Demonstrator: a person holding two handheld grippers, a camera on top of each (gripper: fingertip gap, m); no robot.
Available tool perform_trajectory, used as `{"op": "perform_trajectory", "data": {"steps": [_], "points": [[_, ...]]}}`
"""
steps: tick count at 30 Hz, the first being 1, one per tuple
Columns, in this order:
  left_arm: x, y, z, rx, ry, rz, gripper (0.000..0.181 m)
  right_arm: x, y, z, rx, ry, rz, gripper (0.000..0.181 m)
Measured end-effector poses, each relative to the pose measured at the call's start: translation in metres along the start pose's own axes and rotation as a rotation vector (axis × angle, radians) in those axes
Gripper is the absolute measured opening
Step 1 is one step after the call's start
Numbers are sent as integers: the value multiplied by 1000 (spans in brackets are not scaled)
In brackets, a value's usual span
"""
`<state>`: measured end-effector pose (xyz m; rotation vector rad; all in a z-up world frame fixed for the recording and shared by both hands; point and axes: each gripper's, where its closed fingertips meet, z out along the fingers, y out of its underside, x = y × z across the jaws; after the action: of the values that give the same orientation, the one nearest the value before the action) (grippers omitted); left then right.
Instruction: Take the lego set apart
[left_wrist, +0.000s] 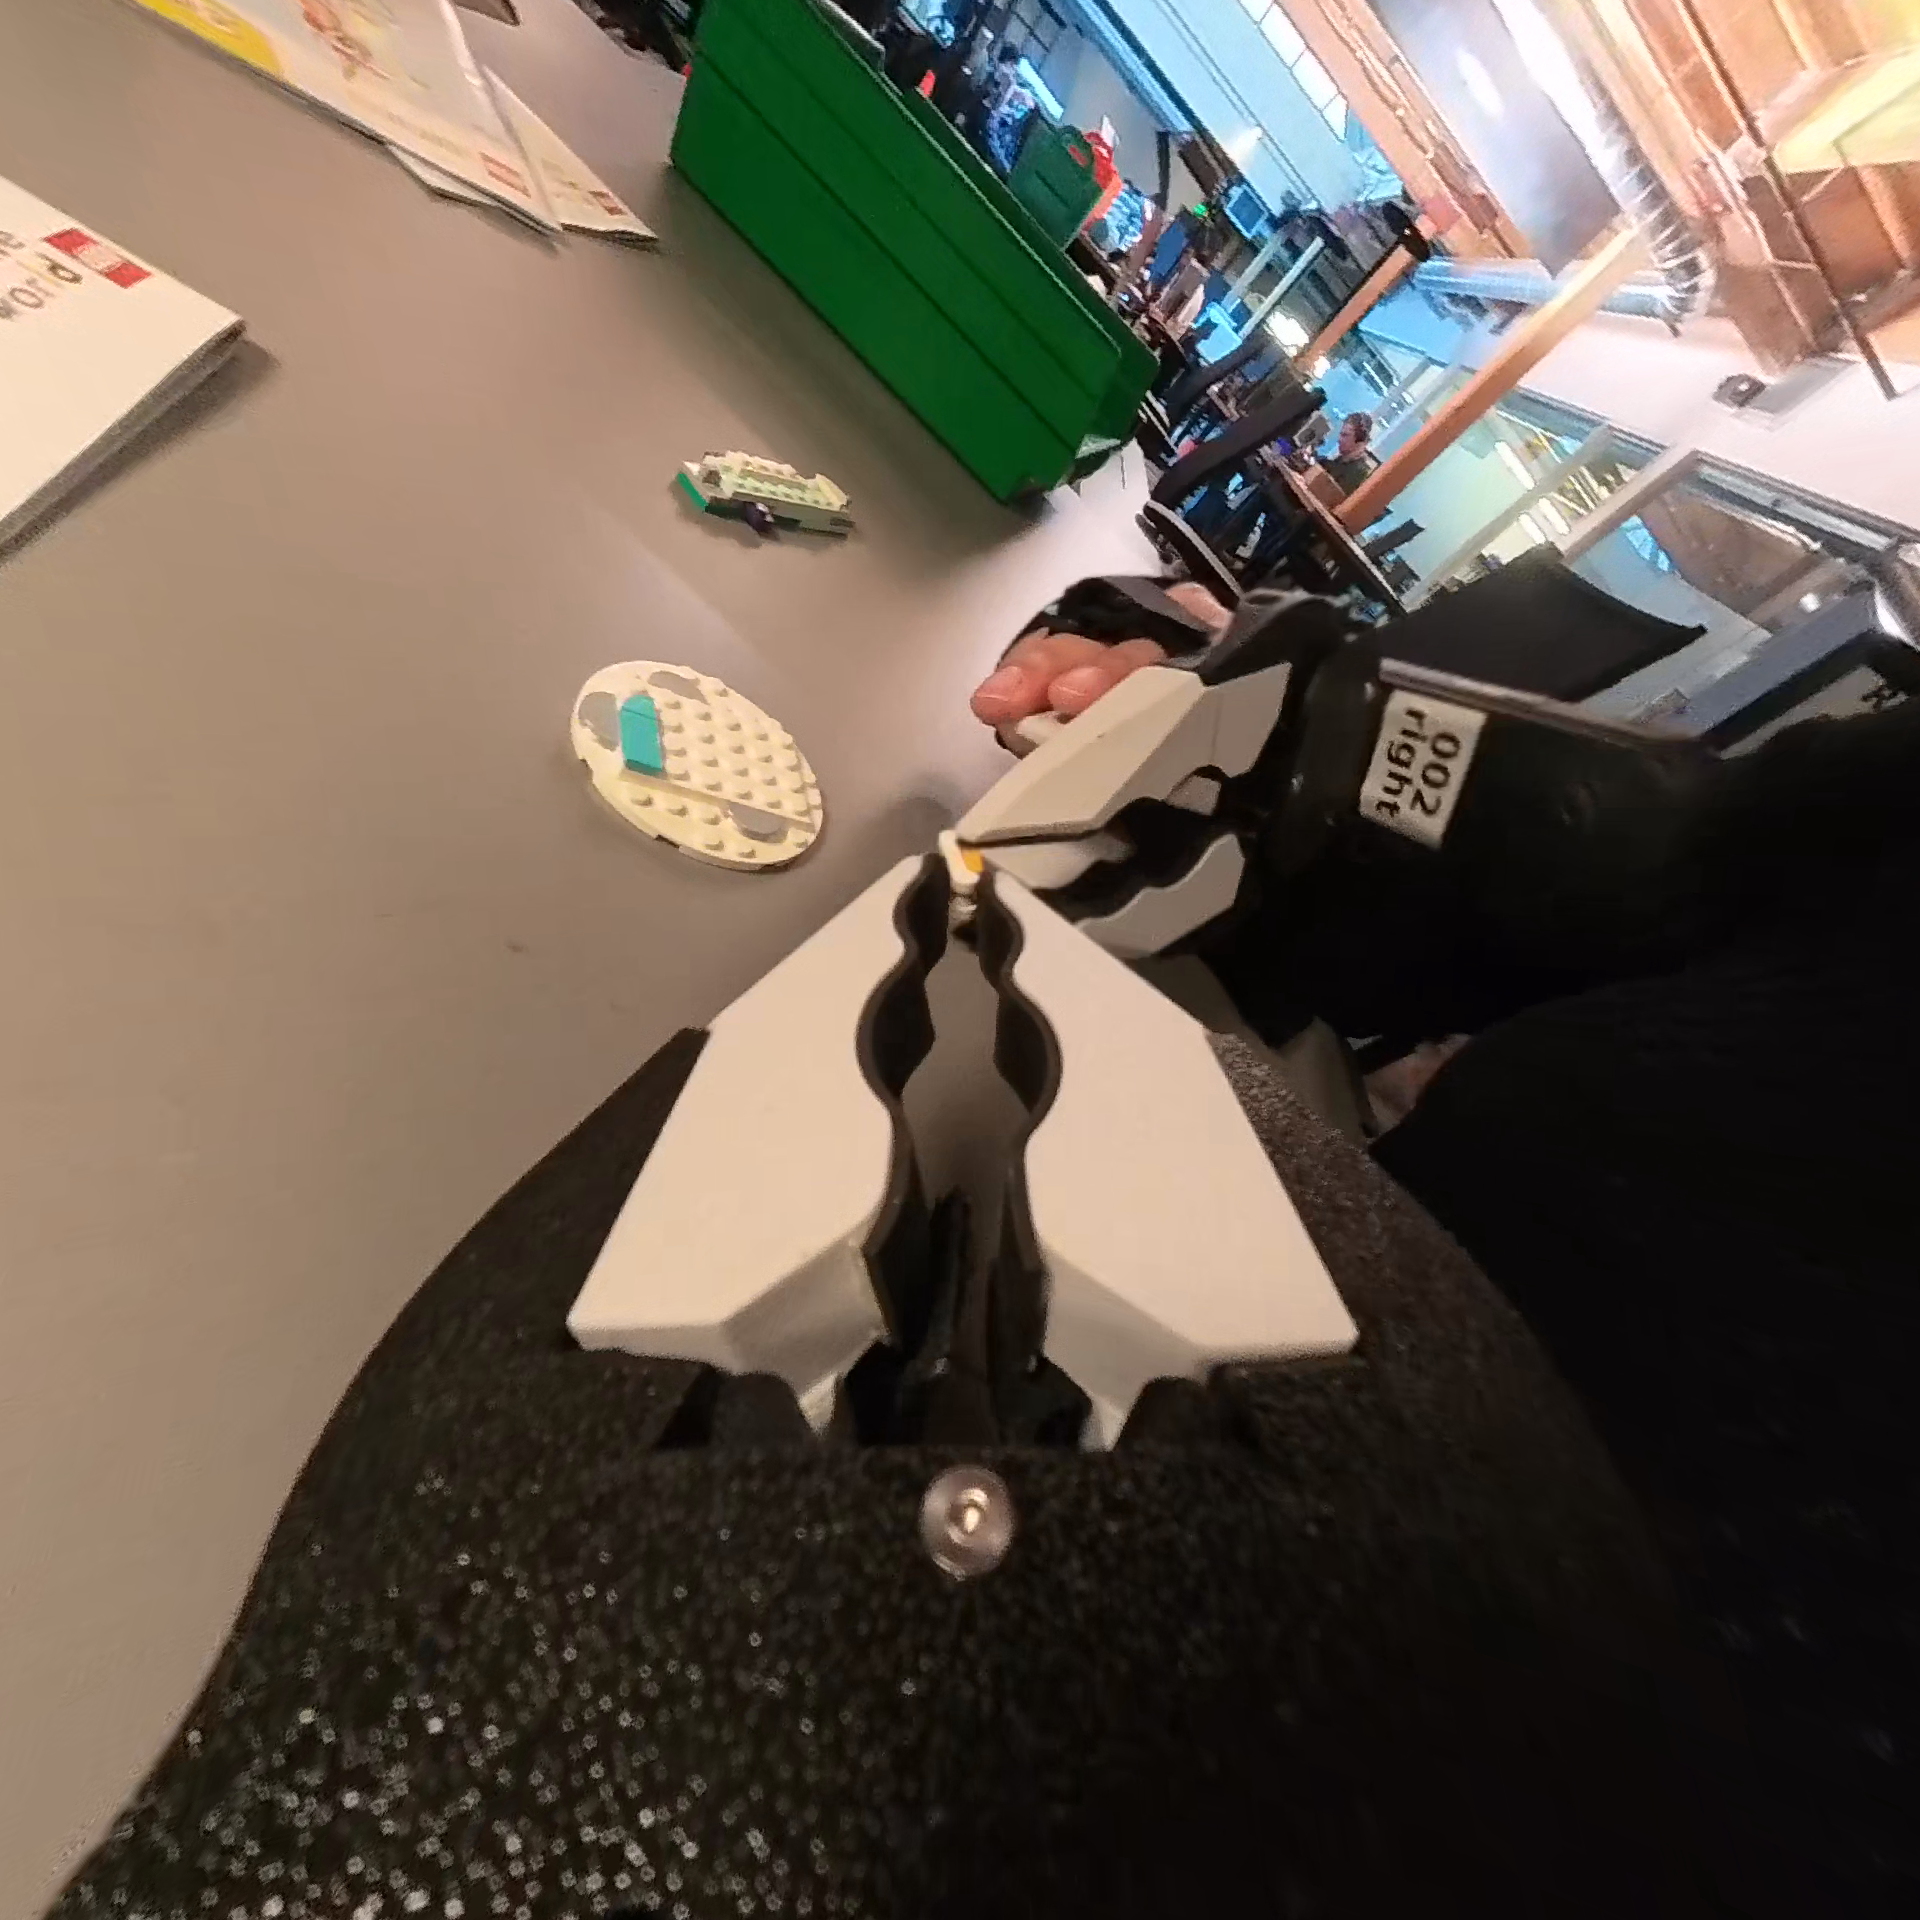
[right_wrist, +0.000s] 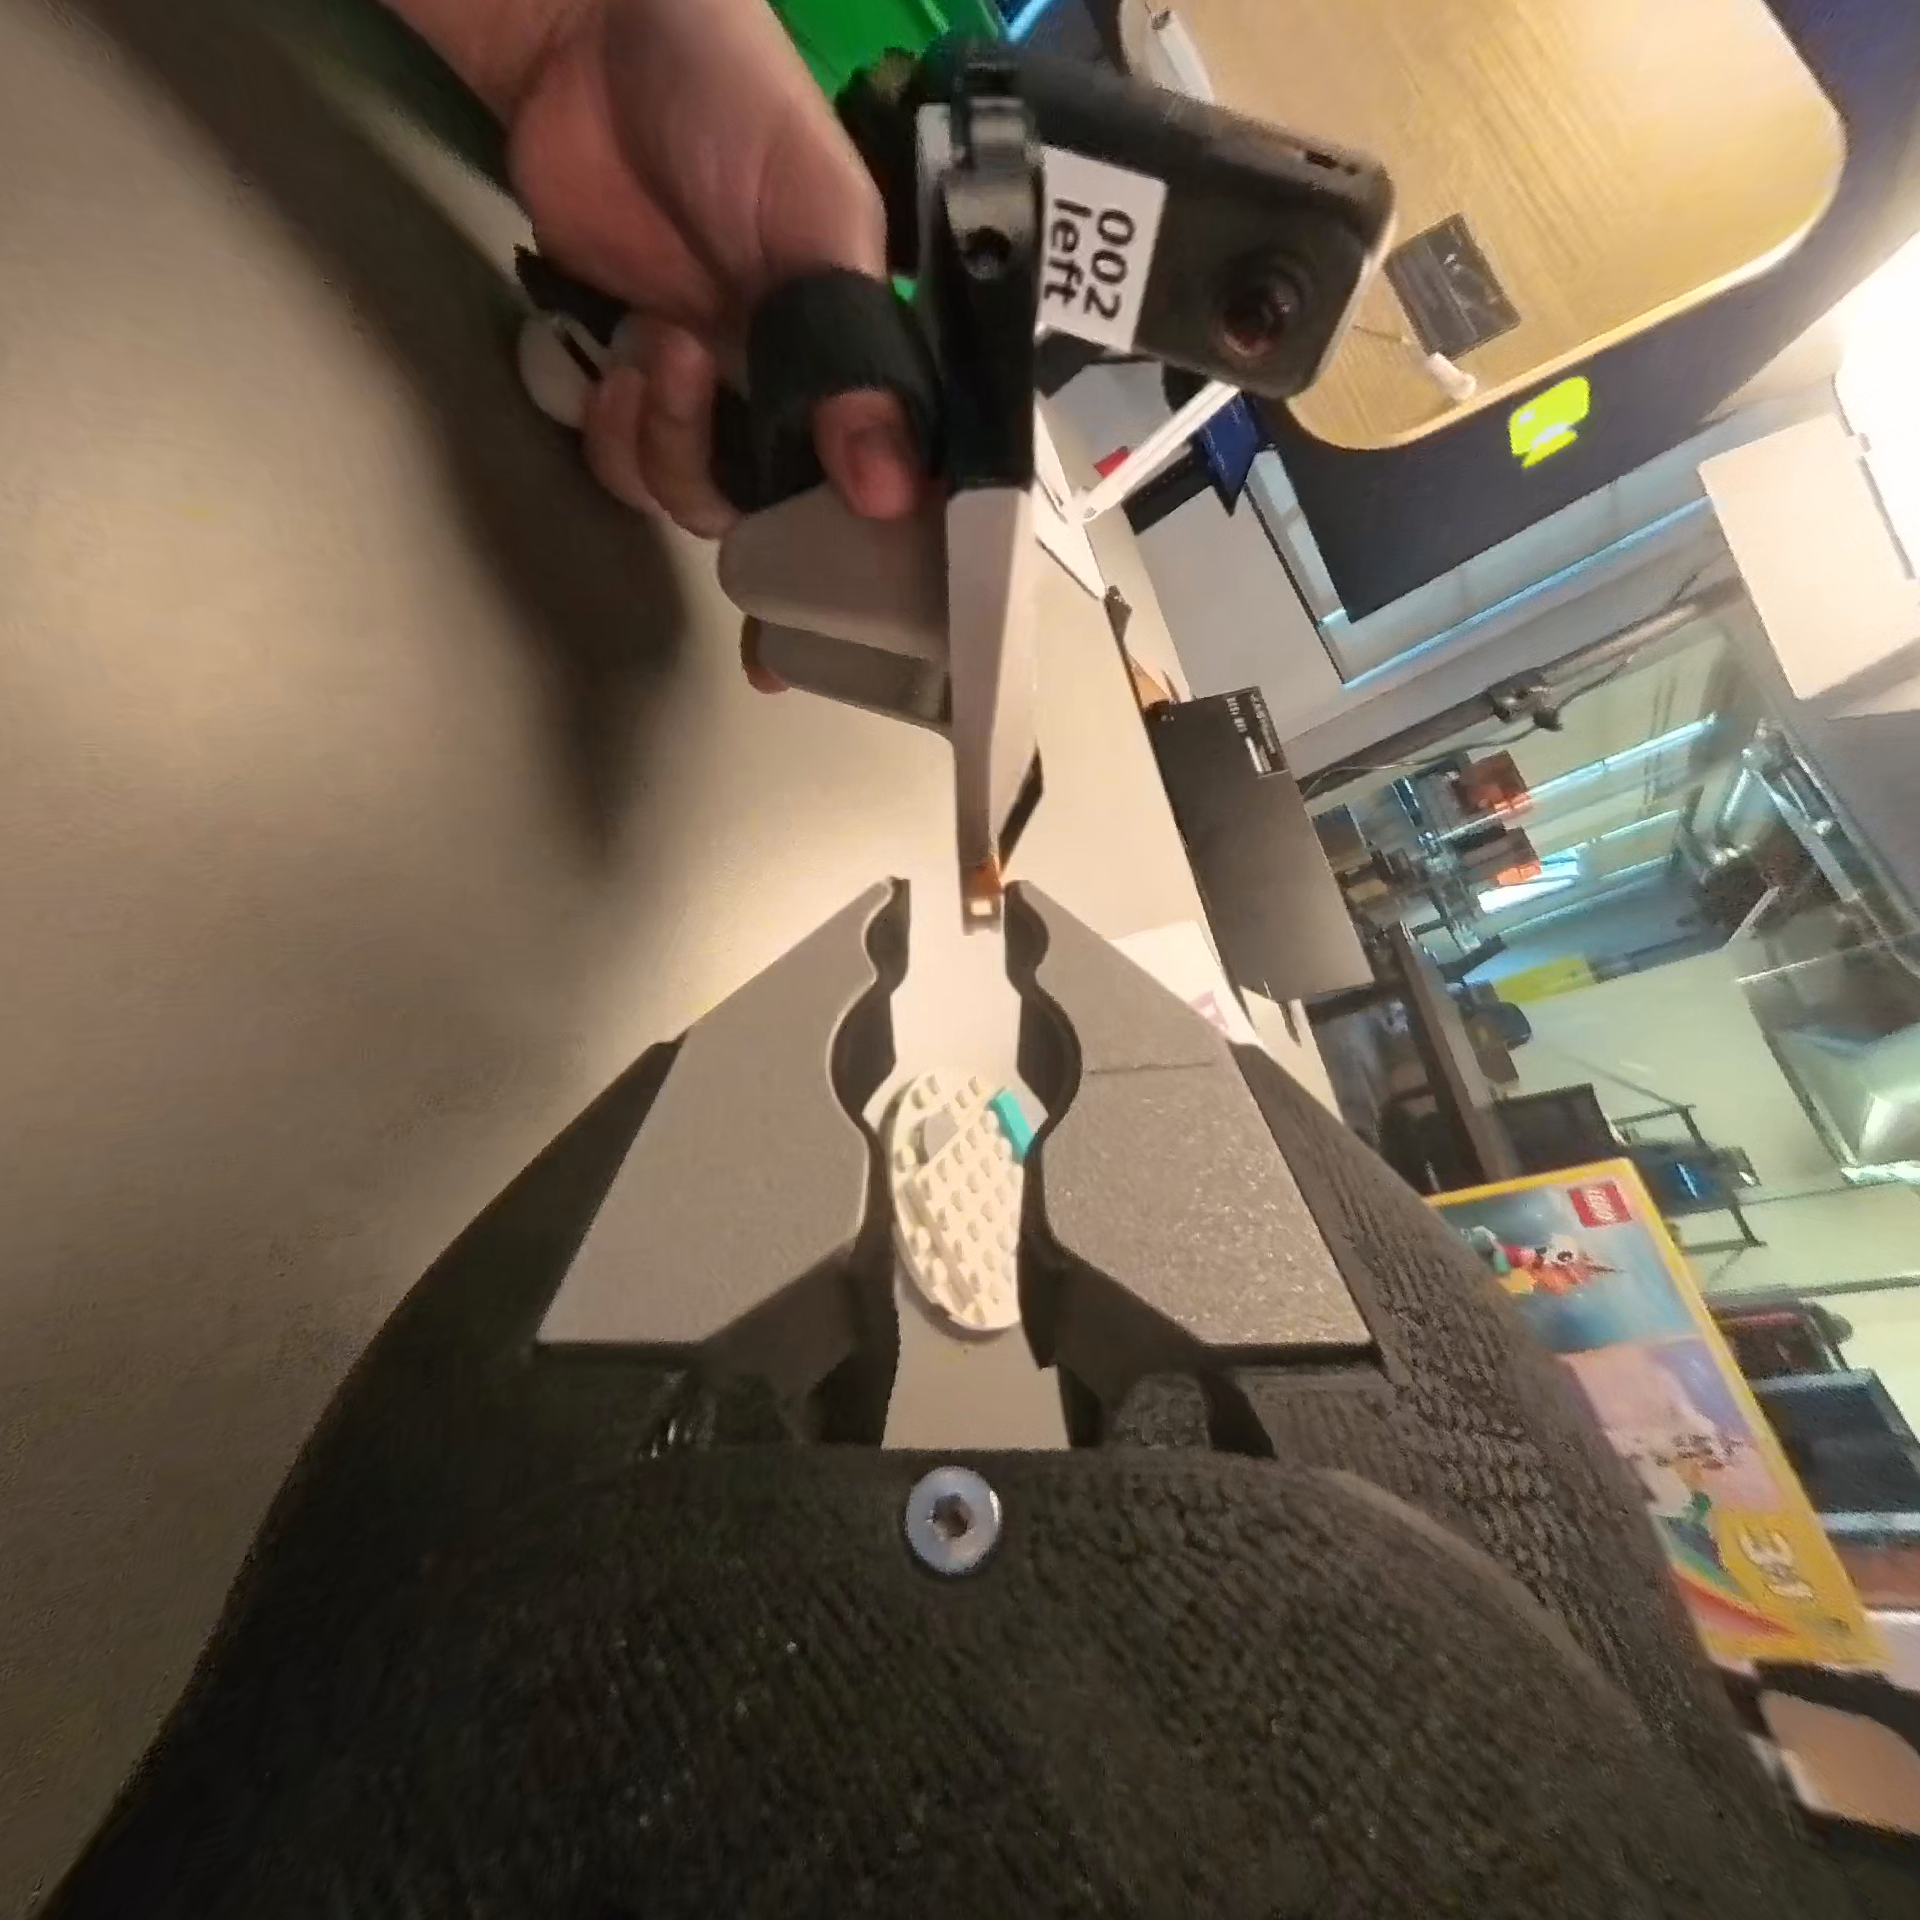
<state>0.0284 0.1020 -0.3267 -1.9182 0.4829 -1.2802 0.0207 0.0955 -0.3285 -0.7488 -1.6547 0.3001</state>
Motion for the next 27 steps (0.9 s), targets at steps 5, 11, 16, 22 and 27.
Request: {"op": "perform_trajectory", "data": {"steps": [5, 11, 16, 22, 27], "points": [[-2, 4, 2, -21, -7, -49, 4, 1, 2, 5, -55, 42, -47, 7], [-1, 12, 5, -115, -97, 226, 5, -8, 4, 2, -89, -98, 62, 5], [1, 30, 12, -247, -160, 477, 4, -25, 7, -8, -53, -291, 253, 5], [8, 43, 16, -309, -127, 567, 4, -36, 3, -19, -16, -443, 414, 4], [14, 44, 19, -304, -109, 619, 4, -37, -1, -25, 13, -510, 519, 4]]}}
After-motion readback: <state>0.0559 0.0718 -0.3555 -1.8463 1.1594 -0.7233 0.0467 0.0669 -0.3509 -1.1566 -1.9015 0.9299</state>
